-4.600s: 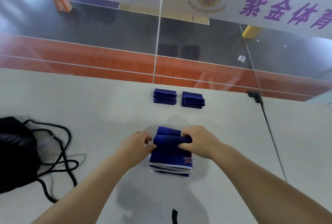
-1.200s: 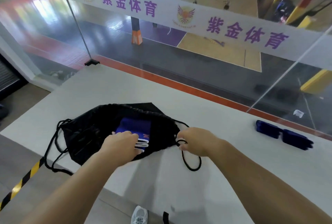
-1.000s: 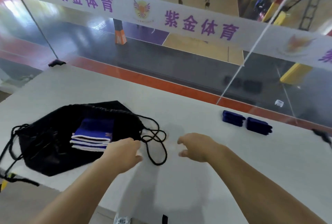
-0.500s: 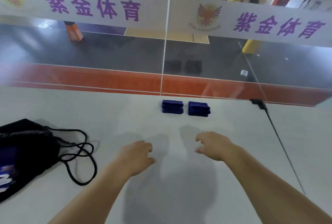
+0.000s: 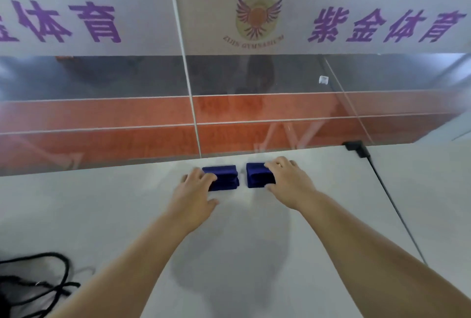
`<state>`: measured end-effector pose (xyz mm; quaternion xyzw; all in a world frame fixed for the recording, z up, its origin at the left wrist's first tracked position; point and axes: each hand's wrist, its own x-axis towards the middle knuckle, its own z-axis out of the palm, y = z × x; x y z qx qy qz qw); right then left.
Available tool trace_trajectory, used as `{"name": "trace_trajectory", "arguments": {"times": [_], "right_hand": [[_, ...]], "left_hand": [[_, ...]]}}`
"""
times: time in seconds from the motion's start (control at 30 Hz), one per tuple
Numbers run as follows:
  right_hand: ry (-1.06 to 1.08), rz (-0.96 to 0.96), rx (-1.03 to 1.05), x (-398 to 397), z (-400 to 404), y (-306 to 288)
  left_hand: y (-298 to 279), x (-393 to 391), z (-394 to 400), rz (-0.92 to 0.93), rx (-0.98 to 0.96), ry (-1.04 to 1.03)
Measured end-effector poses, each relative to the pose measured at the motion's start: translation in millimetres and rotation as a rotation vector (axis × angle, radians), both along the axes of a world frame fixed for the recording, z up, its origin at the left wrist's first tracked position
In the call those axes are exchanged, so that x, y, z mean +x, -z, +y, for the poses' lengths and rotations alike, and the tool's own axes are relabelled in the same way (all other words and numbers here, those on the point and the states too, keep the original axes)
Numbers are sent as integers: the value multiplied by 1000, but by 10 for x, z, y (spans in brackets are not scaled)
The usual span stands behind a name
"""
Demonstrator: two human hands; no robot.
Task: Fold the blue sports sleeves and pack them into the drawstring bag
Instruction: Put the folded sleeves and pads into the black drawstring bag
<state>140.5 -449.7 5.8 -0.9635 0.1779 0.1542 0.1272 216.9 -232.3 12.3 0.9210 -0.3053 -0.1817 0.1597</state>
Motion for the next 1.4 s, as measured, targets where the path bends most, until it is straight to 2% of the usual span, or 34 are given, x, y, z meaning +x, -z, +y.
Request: {"name": "trace_trajectory", "arguments": {"times": [0.1, 0.27, 0.37, 0.63, 0.77, 0.87, 1.17, 1.23, 1.4], "right_hand": [[-32, 36, -43, 59, 11, 128], [-5, 9, -6, -17, 82, 195], [10, 13, 49, -192, 147, 188], [50, 32, 186, -900, 479, 202], [162, 20, 366, -1211, 647, 253], [206, -8, 403, -1319, 708, 276], [440, 60, 505, -1212, 691, 212], [412, 71, 504, -1226, 707, 250], [329, -39, 447, -1426, 765, 274]], "left_hand": [[102, 158, -101, -67, -36, 22], [334, 301, -179, 4, 64, 109], [388, 257, -136, 5, 19, 63], [355, -314, 260, 87, -35, -10], [339, -672, 461, 192, -105, -117], [355, -849, 525, 238, -123, -165], [310, -942, 553, 329, 143, -161], [302, -980, 575, 392, 131, -192], [255, -1133, 602, 454, 49, -231]]}}
